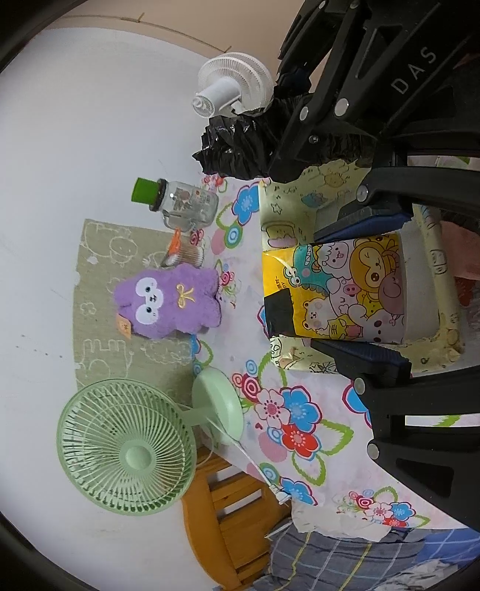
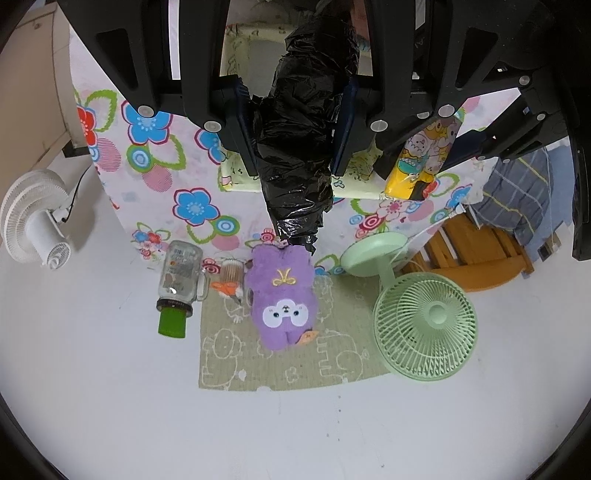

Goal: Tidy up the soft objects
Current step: 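Lower the yellow pack into the box with the left tool while the right tool releases the bundle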

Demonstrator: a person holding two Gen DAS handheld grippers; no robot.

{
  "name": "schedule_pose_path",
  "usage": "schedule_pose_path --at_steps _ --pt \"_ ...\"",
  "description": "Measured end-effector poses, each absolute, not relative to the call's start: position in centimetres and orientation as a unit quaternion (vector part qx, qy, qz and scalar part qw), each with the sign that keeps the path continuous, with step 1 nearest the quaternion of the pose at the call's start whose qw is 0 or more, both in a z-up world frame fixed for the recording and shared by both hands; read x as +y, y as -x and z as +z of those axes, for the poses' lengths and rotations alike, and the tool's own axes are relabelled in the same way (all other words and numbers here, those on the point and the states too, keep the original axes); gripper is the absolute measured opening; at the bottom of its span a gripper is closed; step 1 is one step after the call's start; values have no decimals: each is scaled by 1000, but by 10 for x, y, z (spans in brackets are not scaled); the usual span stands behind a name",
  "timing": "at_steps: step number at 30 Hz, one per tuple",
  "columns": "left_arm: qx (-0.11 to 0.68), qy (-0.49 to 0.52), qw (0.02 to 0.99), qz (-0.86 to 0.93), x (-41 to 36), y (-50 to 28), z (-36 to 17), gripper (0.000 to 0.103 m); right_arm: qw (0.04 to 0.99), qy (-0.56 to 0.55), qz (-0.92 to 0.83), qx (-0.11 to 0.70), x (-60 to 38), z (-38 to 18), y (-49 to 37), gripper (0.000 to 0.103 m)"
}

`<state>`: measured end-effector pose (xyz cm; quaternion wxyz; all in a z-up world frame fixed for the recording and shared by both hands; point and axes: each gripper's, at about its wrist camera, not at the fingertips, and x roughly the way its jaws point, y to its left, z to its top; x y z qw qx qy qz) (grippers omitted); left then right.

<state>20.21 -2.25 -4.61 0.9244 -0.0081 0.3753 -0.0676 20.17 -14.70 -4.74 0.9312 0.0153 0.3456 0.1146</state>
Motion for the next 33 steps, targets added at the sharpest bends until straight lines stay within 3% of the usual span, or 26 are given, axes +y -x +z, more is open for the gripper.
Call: schedule_pose_path --at_steps 9,11,12,15,17,19,23,33 --pt "396 2 917 -49 -25 -222 -63 52 920 -17 114 375 -149 -70 -229 41" --pt "401 -10 915 -45 -29 -224 -69 56 916 -13 114 384 -148 -75 -234 42" --pt "404 -14 914 -45 -30 -225 -71 59 914 -6 108 391 -147 -79 -236 43" --pt "408 -20 912 -42 -31 -226 -76 69 911 0 90 401 -147 -87 -241 61" --pt "409 -19 912 -38 -30 -226 -78 79 912 -8 91 400 -149 -90 -241 65" --pt "410 -17 911 -37 -28 -227 -79 81 911 -13 91 401 -151 -92 -241 73" --pt "408 -18 912 -44 -31 -226 -79 90 913 -12 85 399 -155 -92 -241 79" --pt "406 -29 912 -41 -37 -220 -76 92 917 -8 67 392 -160 -86 -232 84"
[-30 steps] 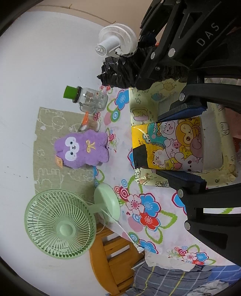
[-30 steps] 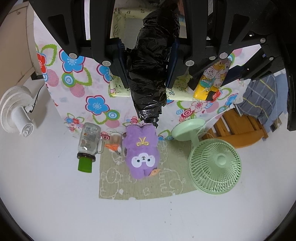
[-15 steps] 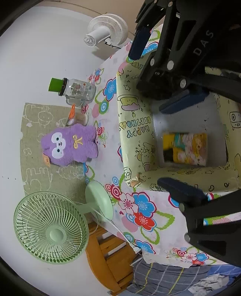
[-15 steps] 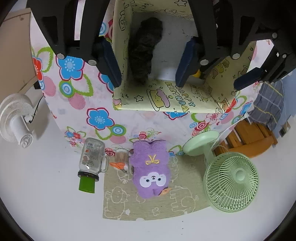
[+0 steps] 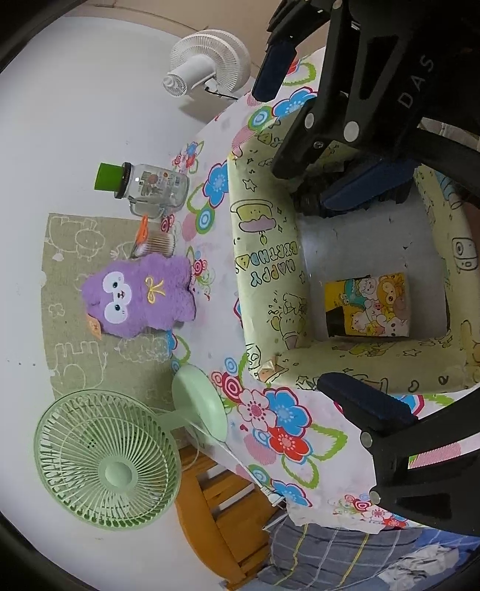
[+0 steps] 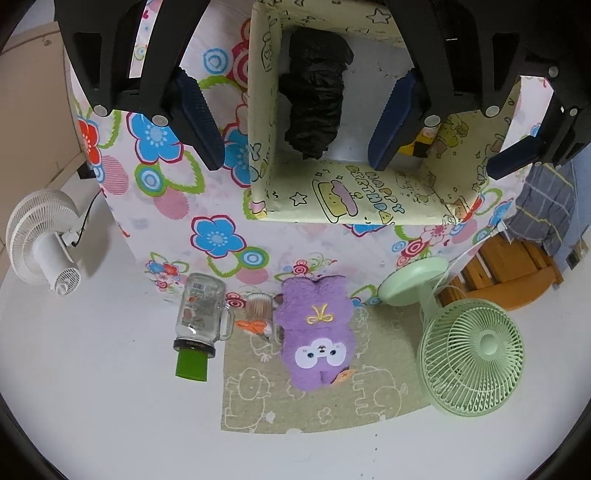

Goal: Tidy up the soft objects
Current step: 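Lower the yellow pack into the box with the left tool while the right tool releases the bundle, then withdraw both open tools up and out of the box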

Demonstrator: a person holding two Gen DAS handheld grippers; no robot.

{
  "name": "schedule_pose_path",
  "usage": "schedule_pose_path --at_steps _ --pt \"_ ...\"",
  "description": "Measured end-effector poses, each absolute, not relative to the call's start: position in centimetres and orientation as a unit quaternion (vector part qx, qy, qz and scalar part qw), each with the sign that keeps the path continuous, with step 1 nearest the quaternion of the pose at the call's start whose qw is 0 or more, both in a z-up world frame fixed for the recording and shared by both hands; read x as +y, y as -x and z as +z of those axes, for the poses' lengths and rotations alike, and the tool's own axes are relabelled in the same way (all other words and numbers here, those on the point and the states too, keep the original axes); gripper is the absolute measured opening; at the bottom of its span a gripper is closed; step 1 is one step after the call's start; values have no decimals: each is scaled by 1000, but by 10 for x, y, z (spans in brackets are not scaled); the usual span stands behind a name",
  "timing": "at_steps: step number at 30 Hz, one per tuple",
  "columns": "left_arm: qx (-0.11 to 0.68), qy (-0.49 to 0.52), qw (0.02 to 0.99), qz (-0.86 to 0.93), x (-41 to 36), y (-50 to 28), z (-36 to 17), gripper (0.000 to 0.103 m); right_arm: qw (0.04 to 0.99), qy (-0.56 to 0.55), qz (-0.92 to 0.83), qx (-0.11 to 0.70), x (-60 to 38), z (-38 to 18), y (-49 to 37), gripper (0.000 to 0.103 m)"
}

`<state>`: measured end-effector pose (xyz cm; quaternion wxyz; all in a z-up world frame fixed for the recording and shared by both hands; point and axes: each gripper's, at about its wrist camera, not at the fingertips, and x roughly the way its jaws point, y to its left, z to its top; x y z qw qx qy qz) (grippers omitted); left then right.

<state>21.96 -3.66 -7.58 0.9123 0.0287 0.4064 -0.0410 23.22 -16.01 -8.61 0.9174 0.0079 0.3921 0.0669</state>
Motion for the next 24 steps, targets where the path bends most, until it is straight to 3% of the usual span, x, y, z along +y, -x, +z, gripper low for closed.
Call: schedule_pose_path --at_steps 24 --pt "361 -17 931 -50 -37 -174 -41 102 940 -26 67 334 -168 -45 -182 96"
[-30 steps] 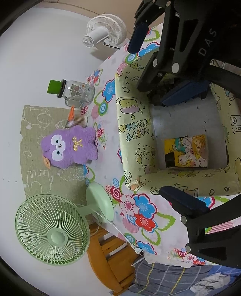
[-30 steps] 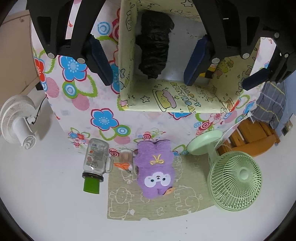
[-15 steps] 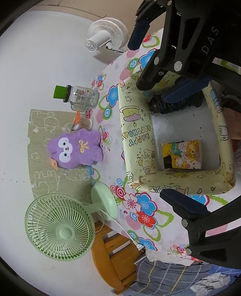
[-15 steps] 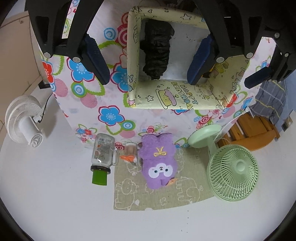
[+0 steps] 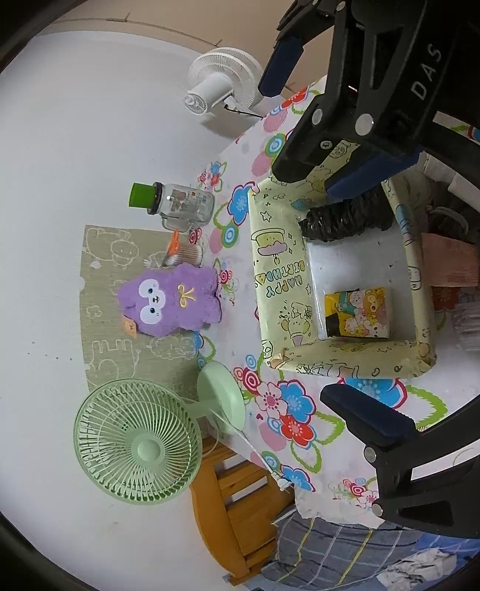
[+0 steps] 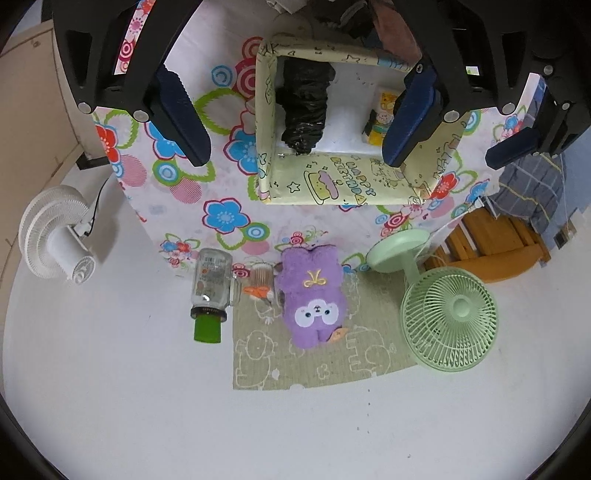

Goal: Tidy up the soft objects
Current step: 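Withdraw both open tools up and out of the box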

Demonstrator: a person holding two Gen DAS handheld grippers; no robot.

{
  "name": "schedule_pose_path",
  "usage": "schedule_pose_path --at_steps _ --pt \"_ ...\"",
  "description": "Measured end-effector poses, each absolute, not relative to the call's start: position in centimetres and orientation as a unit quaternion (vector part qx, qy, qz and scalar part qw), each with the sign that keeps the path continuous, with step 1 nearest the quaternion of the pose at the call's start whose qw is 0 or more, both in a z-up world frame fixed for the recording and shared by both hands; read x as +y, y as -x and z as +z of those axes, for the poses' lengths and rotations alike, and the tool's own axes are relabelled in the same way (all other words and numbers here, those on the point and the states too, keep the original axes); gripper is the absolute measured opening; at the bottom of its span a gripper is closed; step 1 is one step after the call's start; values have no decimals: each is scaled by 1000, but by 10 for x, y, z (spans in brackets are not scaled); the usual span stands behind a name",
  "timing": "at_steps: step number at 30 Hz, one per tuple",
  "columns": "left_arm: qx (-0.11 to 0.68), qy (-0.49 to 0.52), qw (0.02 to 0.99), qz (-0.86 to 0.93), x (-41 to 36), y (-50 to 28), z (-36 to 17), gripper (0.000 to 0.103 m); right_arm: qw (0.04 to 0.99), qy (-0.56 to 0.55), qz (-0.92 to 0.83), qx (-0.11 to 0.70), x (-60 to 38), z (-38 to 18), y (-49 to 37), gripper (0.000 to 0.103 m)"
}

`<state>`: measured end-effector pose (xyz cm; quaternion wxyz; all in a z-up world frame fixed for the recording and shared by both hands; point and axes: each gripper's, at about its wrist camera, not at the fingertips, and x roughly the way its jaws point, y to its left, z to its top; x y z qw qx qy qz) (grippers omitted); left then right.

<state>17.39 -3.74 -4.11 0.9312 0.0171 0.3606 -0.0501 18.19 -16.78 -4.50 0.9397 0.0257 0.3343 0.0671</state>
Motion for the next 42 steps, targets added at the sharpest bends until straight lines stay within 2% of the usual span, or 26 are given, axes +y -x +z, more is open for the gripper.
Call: schedule_pose_path --at_steps 16,42 --pt "335 -11 941 -57 -33 -142 -22 103 950 -25 63 306 -166 -24 -150 103" --pt "298 -6 953 -58 -27 -77 -8 103 956 -21 63 285 -161 -9 -82 103"
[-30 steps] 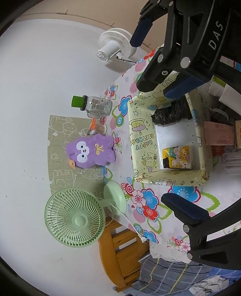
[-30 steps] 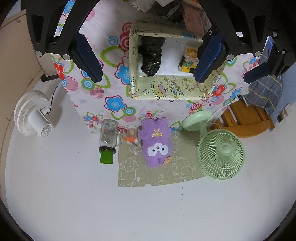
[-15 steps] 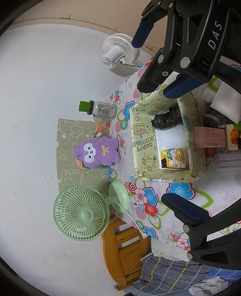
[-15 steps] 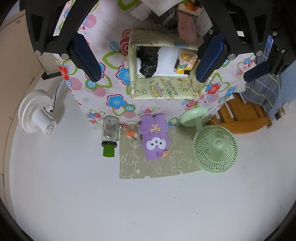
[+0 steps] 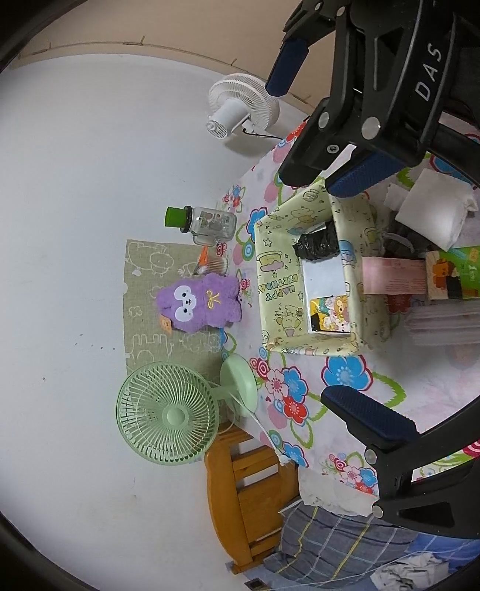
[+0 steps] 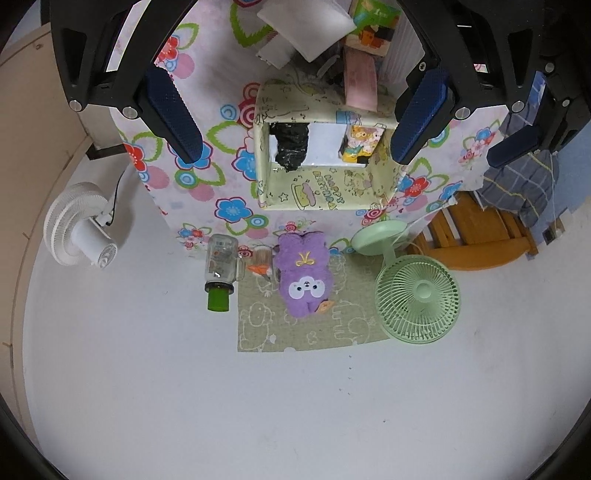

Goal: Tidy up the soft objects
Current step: 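Withdraw both open tools up and out of the box, then move the left tool to the green tissue box while the right tool reaches the white folded cloth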

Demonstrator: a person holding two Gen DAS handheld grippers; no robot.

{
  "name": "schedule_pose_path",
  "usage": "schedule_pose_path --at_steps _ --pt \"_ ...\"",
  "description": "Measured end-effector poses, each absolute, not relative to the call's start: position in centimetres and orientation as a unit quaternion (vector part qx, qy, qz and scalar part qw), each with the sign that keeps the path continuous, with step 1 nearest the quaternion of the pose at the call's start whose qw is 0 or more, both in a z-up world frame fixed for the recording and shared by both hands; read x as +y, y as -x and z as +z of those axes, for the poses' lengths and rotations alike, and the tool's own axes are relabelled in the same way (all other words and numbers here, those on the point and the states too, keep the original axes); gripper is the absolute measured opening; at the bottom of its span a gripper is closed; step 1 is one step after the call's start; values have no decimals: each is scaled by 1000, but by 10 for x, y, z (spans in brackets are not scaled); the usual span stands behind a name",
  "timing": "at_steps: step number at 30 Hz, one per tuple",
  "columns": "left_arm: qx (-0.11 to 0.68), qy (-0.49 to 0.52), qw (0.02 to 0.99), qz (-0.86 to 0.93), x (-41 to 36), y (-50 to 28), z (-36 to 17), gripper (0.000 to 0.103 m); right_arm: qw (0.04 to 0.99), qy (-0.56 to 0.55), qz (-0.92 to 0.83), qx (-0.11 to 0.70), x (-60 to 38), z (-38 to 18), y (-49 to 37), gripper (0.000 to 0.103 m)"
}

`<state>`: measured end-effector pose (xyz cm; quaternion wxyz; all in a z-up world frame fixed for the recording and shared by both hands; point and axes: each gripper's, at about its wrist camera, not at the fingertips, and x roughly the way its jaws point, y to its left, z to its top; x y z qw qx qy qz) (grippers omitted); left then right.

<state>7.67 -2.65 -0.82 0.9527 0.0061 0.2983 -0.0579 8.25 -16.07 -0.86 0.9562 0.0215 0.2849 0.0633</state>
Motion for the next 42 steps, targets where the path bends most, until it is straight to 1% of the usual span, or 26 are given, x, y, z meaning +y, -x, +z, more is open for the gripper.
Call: schedule_pose_path --at_steps 21,42 --pt "290 -9 954 -69 -27 -44 -22 103 962 -10 62 266 -156 -18 -46 103" --pt "314 -18 946 -75 -32 -42 -70 102 954 -7 74 290 -157 -70 -43 103"
